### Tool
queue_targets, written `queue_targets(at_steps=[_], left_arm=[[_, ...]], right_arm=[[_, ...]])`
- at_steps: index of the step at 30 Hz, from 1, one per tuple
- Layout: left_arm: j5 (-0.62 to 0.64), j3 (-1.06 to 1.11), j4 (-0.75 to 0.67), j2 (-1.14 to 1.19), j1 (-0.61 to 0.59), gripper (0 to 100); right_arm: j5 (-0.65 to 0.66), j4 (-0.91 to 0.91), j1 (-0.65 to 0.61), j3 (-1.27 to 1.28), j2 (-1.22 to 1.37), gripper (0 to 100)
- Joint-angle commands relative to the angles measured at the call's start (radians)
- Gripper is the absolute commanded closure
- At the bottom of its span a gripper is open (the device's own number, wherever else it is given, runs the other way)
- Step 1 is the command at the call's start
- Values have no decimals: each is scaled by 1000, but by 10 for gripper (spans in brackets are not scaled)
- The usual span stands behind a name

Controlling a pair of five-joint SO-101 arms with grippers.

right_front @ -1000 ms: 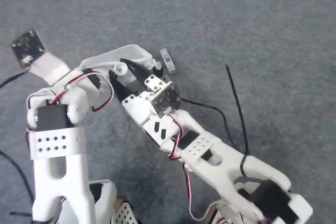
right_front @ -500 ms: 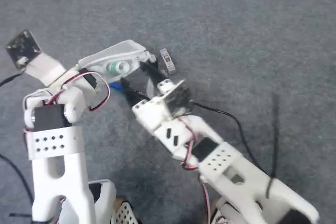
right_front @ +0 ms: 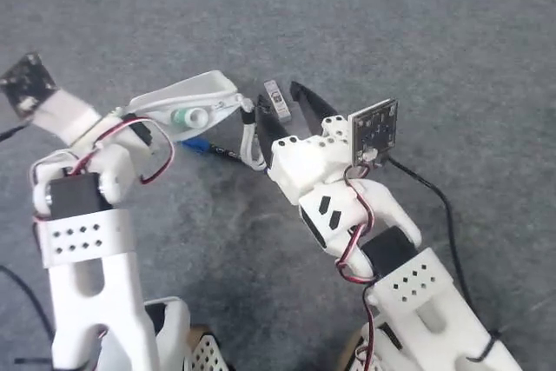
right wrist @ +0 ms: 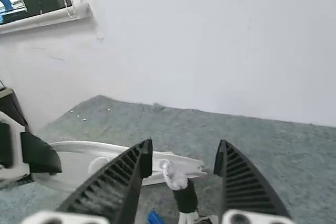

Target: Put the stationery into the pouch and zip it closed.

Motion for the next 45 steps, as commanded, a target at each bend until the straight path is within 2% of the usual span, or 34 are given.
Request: queue_targets(at_steps=[1, 15, 34, 39, 45], left_arm=[[21, -51, -40, -12, -52, 990], [209, -54, -41, -8, -293, 990], [210, -53, -43, -8, -298, 990], [210, -51, -43, -8, -298, 990], [210, -51, -43, -8, -298, 990]], right_arm=[[-5, 47, 16, -100, 15, 822], [-3, 234, 73, -311, 291, 822], [57, 593, 62, -922, 1073, 819], [150, 595, 90, -1059, 1254, 821], [160, 585, 133, -1224, 1448, 821]])
